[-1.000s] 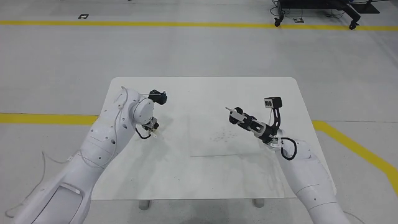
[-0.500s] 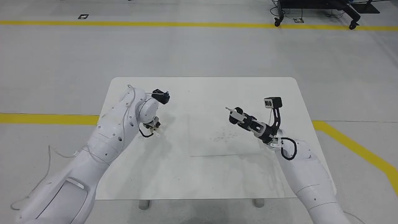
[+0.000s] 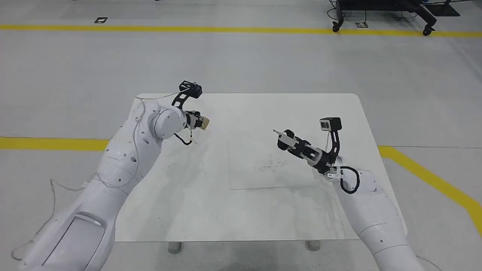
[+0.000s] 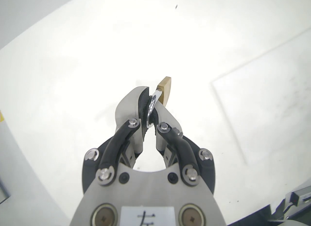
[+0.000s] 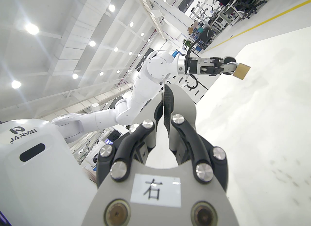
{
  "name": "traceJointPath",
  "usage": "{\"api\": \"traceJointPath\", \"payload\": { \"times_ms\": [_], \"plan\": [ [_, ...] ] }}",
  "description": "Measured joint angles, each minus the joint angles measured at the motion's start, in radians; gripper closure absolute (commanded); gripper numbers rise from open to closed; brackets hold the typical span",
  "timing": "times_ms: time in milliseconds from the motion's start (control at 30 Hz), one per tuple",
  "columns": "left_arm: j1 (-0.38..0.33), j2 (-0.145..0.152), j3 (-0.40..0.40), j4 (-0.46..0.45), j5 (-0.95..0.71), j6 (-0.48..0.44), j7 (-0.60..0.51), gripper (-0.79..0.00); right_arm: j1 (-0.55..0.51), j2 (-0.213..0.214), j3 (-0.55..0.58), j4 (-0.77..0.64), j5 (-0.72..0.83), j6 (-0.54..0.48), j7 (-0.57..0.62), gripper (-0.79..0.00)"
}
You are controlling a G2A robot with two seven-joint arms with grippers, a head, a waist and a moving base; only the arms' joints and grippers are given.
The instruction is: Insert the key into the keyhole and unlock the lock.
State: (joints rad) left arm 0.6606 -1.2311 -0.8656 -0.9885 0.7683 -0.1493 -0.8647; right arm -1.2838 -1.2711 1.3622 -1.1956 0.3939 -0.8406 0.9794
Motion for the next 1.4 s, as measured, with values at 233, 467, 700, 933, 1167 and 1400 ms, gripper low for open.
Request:
{"api": "traceJointPath", "payload": {
  "times_ms": [233,467,700,933,1167,1400],
  "plan": [
    [0.004,-0.001,-0.003,-0.002,0.008,-0.004,0.004,0.000,0.000,0.000,0.000,0.000,0.000,0.000,0.000,0.000],
    [0.002,-0.017,-0.096,0.130,-0.326,-0.088,0.056,0.000,0.040,-0.014,-0.046,0.027,-0.001,0.100,-0.118,0.000],
    [-0.058,-0.063,-0.112,0.339,-0.723,-0.297,-0.083,0.000,0.167,-0.066,-0.183,0.194,0.122,0.090,-0.230,0.000],
    [-0.056,-0.062,-0.112,0.332,-0.709,-0.287,-0.073,0.000,0.167,-0.067,-0.183,0.195,0.124,0.089,-0.230,0.000],
    [-0.056,-0.062,-0.112,0.332,-0.710,-0.288,-0.074,0.000,0.167,-0.067,-0.183,0.195,0.124,0.089,-0.230,0.000],
    [0.002,-0.066,-0.125,0.288,-0.772,-0.289,-0.021,0.000,0.170,-0.082,-0.211,0.187,0.034,0.124,-0.418,0.000]
  ]
}}
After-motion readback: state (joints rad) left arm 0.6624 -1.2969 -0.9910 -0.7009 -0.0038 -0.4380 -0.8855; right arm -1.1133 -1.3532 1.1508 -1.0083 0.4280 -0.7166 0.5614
